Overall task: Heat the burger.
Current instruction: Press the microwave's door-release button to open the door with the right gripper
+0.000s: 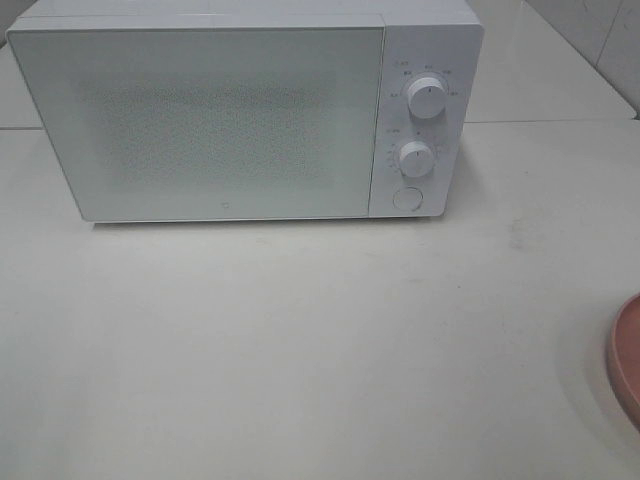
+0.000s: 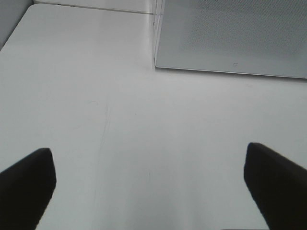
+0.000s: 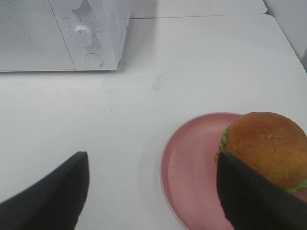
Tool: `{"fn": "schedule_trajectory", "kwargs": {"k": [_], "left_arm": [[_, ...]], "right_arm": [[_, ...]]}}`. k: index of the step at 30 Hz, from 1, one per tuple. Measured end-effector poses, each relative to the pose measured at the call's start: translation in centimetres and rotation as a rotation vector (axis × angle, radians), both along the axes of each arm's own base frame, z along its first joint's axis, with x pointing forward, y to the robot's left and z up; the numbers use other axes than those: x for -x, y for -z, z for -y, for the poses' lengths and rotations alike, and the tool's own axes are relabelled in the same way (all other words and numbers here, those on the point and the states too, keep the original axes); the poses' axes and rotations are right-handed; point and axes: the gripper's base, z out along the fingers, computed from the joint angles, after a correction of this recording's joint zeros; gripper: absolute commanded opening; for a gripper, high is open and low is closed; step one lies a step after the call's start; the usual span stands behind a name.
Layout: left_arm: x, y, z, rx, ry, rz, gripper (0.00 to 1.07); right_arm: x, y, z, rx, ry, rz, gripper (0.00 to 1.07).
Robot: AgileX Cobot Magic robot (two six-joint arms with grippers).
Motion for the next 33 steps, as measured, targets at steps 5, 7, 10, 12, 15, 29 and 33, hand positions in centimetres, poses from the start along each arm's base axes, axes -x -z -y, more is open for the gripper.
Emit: {"fn": "schedule_trajectory", "kwargs": {"k": [5, 7, 10, 12, 15, 29, 33], "left_arm": [[0.0, 0.0, 0.0, 0.0, 0.0, 0.0, 1.0], [0.0, 0.0, 0.0, 0.0, 0.0, 0.0, 1.0], [0.0, 0.0, 0.0, 0.0, 0.0, 0.0, 1.0], [0.0, 0.0, 0.0, 0.0, 0.0, 0.0, 1.0], [0.0, 0.0, 0.0, 0.0, 0.0, 0.0, 1.0], [0.0, 0.0, 0.0, 0.0, 0.0, 0.0, 1.0], [0.0, 0.0, 0.0, 0.0, 0.0, 0.0, 1.0]], "right_arm": [[0.0, 0.0, 0.0, 0.0, 0.0, 0.0, 0.73], [0.0, 0.0, 0.0, 0.0, 0.0, 0.0, 0.73], [0.0, 0.0, 0.0, 0.0, 0.0, 0.0, 0.73], [0.0, 0.0, 0.0, 0.0, 0.0, 0.0, 0.73], [0.0, 0.0, 0.0, 0.0, 0.0, 0.0, 0.73], [-1.2, -2.1, 0.0, -0.003, 0.001, 0.003, 0.73], [-2.7, -2.3, -0.1, -0.002, 0.002, -0.034, 0.73]]}}
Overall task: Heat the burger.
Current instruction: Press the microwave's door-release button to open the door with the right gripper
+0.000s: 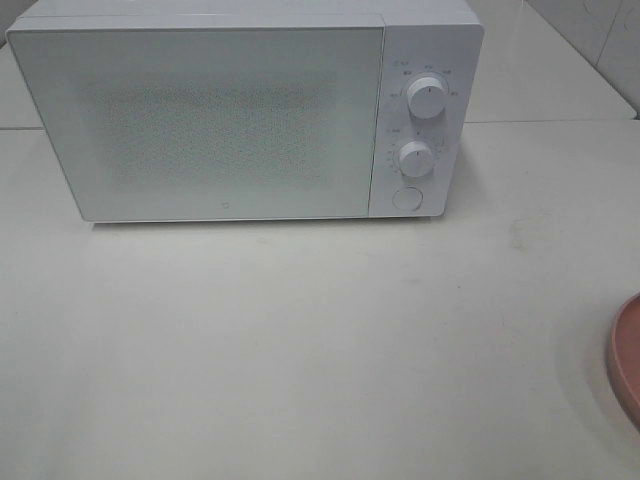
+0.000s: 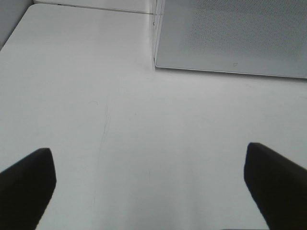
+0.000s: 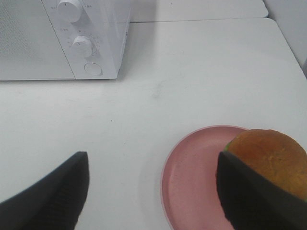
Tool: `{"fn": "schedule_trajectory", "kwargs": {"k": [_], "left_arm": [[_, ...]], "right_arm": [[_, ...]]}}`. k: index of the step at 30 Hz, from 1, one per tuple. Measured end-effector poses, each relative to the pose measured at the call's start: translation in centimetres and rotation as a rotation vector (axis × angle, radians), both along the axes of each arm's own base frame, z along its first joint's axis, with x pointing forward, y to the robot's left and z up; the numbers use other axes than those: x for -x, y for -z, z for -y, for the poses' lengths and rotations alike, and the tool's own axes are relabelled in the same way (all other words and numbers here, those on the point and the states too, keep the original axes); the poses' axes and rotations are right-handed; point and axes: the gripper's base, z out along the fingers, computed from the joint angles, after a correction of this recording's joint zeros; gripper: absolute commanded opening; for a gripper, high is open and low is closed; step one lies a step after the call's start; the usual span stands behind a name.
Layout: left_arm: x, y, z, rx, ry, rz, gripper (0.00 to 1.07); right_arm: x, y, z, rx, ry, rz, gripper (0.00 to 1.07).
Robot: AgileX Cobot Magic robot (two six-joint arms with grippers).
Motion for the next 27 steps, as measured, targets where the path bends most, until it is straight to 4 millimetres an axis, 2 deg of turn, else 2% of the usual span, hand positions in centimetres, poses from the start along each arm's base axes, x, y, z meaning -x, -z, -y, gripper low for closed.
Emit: {"fn": "schedule_trajectory", "kwargs": {"k": [4, 6, 9, 12, 14, 20, 22, 25, 27], "left_arm": [[0.0, 0.0, 0.0, 0.0, 0.0, 0.0, 1.0], [0.0, 0.0, 0.0, 0.0, 0.0, 0.0, 1.0], [0.0, 0.0, 0.0, 0.0, 0.0, 0.0, 1.0], [0.0, 0.0, 0.0, 0.0, 0.0, 0.0, 1.0], [0.0, 0.0, 0.0, 0.0, 0.0, 0.0, 1.0], [0.0, 0.0, 0.0, 0.0, 0.0, 0.0, 1.0], [0.0, 0.0, 0.0, 0.0, 0.0, 0.0, 1.0], [0.0, 0.0, 0.0, 0.0, 0.0, 0.0, 1.0], [0.0, 0.0, 0.0, 0.0, 0.0, 0.0, 1.0]], "right_arm": [[-1.1, -0.1, 0.0, 0.0, 0.001, -0.025, 0.73], [-2.5, -0.2, -0.1, 0.0, 0.002, -0.04, 0.73], [-3.5, -0.3, -0.1, 0.0, 0.004, -0.041, 0.73], [-3.9, -0.4, -0.1, 0.0, 0.004, -0.044, 0.73], [-5.4, -0.3, -0.2, 0.0, 0.006, -0.06, 0.73], [-7.2, -0.2, -0.2, 0.003, 0.006, -0.068, 0.73], [-8.4, 0.0, -0.2, 0.015, 0.0, -0.073, 0.73], [-8.9, 0.1, -0.3, 0.016, 0.0, -0.073, 0.73], [-10.5, 0.4, -0.3, 0.021, -0.001, -0.072, 0.73]]}}
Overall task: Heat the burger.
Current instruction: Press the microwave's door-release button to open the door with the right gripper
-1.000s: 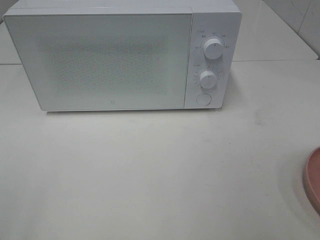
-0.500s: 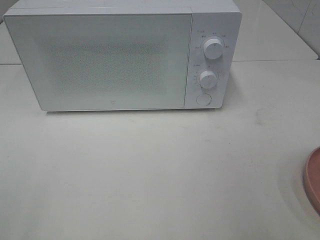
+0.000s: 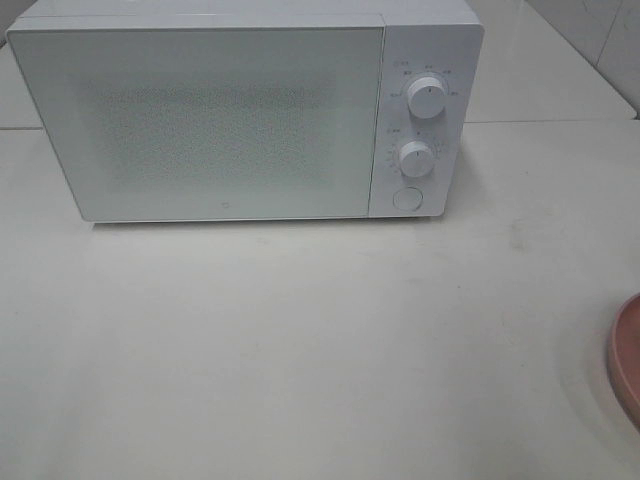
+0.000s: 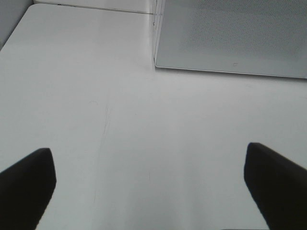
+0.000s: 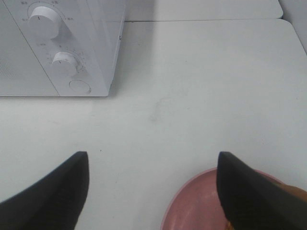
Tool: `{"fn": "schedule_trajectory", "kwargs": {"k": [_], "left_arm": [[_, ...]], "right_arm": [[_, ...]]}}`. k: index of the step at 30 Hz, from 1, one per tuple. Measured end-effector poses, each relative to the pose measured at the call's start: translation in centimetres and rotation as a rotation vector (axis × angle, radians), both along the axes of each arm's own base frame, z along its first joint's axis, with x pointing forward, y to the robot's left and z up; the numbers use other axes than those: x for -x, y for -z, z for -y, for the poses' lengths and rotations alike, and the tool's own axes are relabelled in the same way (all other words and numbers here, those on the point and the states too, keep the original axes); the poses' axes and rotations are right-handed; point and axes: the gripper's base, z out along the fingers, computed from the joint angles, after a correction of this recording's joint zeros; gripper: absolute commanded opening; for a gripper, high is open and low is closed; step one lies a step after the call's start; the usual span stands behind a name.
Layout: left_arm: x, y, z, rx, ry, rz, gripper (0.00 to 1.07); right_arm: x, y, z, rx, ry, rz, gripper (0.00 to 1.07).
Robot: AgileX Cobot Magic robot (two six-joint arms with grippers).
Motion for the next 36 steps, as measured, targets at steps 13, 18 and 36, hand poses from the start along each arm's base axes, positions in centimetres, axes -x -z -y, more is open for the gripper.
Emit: {"fn": "schedule_trajectory", "kwargs": {"k": [13, 18, 36], "left_arm": [[0.0, 0.0, 0.0, 0.0, 0.0, 0.0, 1.0], [0.0, 0.0, 0.0, 0.0, 0.0, 0.0, 1.0], [0.0, 0.0, 0.0, 0.0, 0.0, 0.0, 1.0]], "right_arm": [[-4.2, 3.2, -0.1, 0.007, 0.006, 0.05, 0.73], [-5.4, 4.5, 0.0, 0.005, 0.014, 0.11, 0.73], [-7.0, 10.7, -1.6, -0.023, -0.006, 0.256, 0.73]]}}
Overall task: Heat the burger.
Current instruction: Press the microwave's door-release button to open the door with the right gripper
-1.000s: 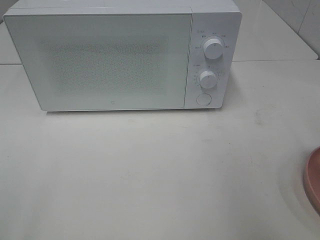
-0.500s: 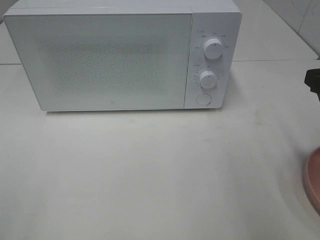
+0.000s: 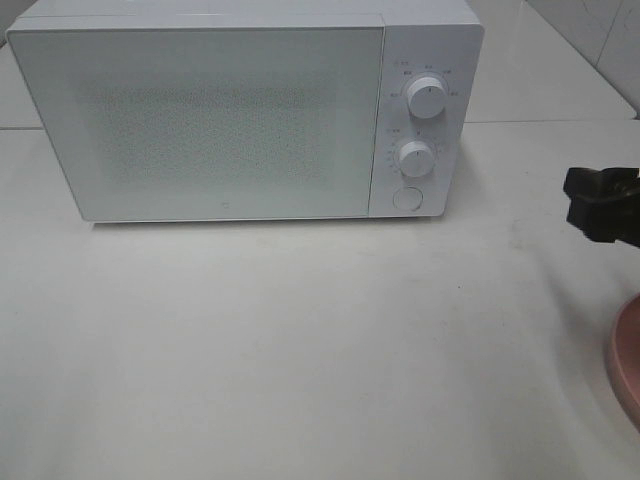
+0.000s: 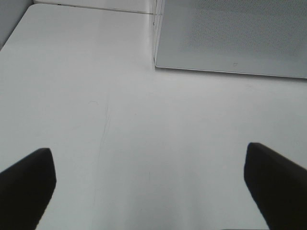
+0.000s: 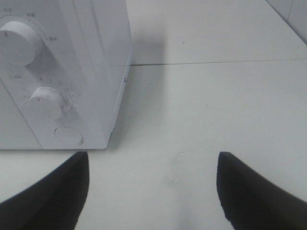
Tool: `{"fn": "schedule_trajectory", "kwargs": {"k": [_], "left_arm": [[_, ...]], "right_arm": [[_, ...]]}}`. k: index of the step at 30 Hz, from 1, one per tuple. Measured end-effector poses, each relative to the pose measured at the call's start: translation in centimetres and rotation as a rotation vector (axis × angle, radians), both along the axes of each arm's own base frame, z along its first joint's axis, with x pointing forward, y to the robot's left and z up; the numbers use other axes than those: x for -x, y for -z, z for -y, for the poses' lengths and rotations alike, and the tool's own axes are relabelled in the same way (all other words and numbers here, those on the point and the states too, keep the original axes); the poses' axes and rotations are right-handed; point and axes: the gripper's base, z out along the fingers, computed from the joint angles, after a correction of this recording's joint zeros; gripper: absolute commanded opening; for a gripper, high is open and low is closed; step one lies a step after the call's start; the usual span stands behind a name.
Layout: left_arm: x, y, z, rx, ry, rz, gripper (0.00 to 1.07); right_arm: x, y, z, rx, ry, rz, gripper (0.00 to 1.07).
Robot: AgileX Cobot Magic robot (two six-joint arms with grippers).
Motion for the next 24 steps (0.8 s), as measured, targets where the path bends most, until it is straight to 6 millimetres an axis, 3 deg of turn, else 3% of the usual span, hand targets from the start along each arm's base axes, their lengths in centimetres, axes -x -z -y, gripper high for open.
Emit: {"fn": "schedule_trajectory", "kwargs": {"k": [11, 24], "left_arm": [[0.0, 0.0, 0.0, 0.0, 0.0, 0.0, 1.0], [0.0, 0.0, 0.0, 0.0, 0.0, 0.0, 1.0]], "right_arm": [[-0.2, 2.5, -4.9, 0.092, -0.041, 0.03, 0.73], [0.8, 3.7, -8.2, 0.134, 0.05, 0.084, 0.73]]}}
